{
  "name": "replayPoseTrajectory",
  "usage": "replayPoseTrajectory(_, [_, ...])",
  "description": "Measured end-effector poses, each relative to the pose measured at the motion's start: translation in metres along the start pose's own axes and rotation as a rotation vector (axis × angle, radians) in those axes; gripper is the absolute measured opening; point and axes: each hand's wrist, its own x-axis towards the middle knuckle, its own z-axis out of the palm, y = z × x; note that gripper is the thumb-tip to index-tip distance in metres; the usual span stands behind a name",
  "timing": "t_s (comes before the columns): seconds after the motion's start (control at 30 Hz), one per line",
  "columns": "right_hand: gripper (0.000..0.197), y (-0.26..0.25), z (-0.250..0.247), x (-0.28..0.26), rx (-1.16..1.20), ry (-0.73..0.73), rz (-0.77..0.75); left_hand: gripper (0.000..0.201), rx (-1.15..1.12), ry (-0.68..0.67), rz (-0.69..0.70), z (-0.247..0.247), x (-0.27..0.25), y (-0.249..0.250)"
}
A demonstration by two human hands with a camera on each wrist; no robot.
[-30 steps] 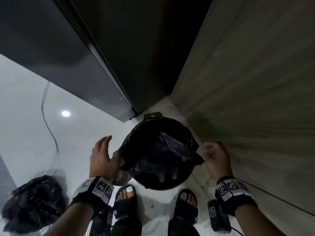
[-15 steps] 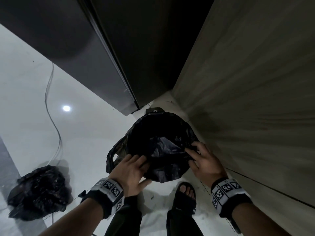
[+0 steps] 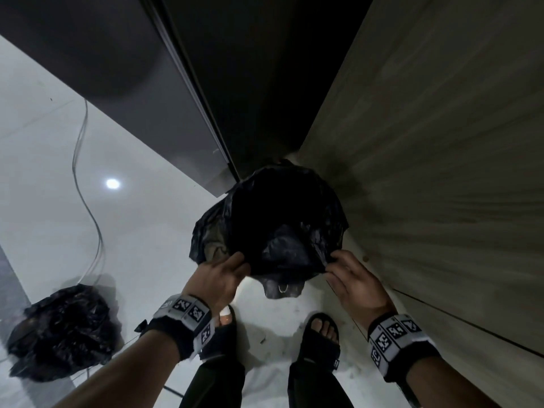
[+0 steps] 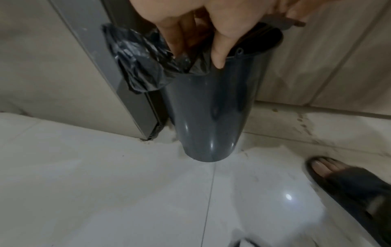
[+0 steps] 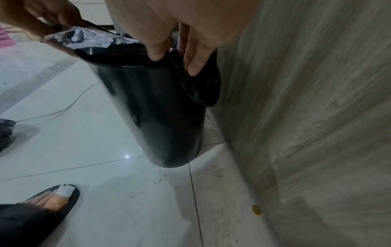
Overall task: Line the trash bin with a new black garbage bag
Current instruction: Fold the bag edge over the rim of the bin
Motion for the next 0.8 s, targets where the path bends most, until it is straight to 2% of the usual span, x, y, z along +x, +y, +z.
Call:
replayPoseTrajectory(0.1, [0.045, 0.003, 0.002, 0.010, 0.154, -0.030, 0.054, 0.018, 0.001, 0.147, -0.067, -0.002, 0.020, -0.012])
replayPoseTrajectory(0.17, [0.051, 0.005, 0.005, 0.012, 0.131, -0.028, 0.043, 0.015, 0.003, 0.165, -0.044, 0.000, 0.024, -0.017])
replayPoseTrajectory(0.2, [0.043, 0.007, 0.007, 0.011, 0.040, 0.006, 0.017, 0.015, 0.027, 0.169, -0.019, 0.003, 0.024, -0.018])
replayPoseTrajectory(0.27, [0.011, 0.005, 0.010, 0.014, -0.249, 0.107, -0.092, 0.021, 0.110, 0.165, 0.036, 0.008, 0.021, -0.018])
replayPoseTrajectory(0.3, [0.007, 0.002, 0.009, 0.017, -0.354, 0.135, -0.106, 0.027, 0.127, 0.154, 0.061, 0.010, 0.020, -0.018])
replayPoseTrajectory(0.37, [0.016, -0.002, 0.011, 0.025, -0.462, 0.152, -0.058, 0.037, 0.134, 0.098, 0.068, 0.016, 0.019, -0.018])
replayPoseTrajectory(0.43, [0.018, -0.007, 0.013, 0.030, -0.485, 0.098, 0.050, 0.039, 0.118, -0.009, 0.006, 0.017, 0.022, -0.014])
replayPoseTrajectory(0.57, [0.008, -0.009, 0.009, 0.027, -0.354, -0.082, 0.269, 0.042, -0.202, -0.319, -0.322, 0.005, 0.035, -0.008])
replayPoseTrajectory(0.6, [0.014, -0.008, 0.002, 0.027, -0.283, -0.082, 0.318, 0.036, -0.249, -0.299, -0.396, -0.004, 0.038, -0.007])
replayPoseTrajectory(0.63, [0.016, -0.008, -0.007, 0.028, -0.183, -0.019, 0.363, 0.030, -0.234, -0.227, -0.427, -0.014, 0.041, -0.008])
replayPoseTrajectory(0.7, [0.014, -0.005, -0.029, 0.035, 0.061, 0.279, 0.468, 0.032, -0.135, -0.001, -0.489, -0.037, 0.049, -0.009])
replayPoseTrajectory(0.73, [0.016, -0.005, -0.039, 0.041, 0.156, 0.445, 0.485, 0.034, -0.155, 0.128, -0.520, -0.046, 0.054, -0.010])
replayPoseTrajectory(0.77, [0.022, -0.004, -0.046, 0.049, 0.259, 0.533, 0.469, 0.035, -0.229, 0.246, -0.542, -0.052, 0.059, -0.012])
replayPoseTrajectory(0.8, [0.031, -0.004, -0.051, 0.060, 0.387, 0.524, 0.446, 0.038, -0.319, 0.321, -0.566, -0.054, 0.067, -0.015])
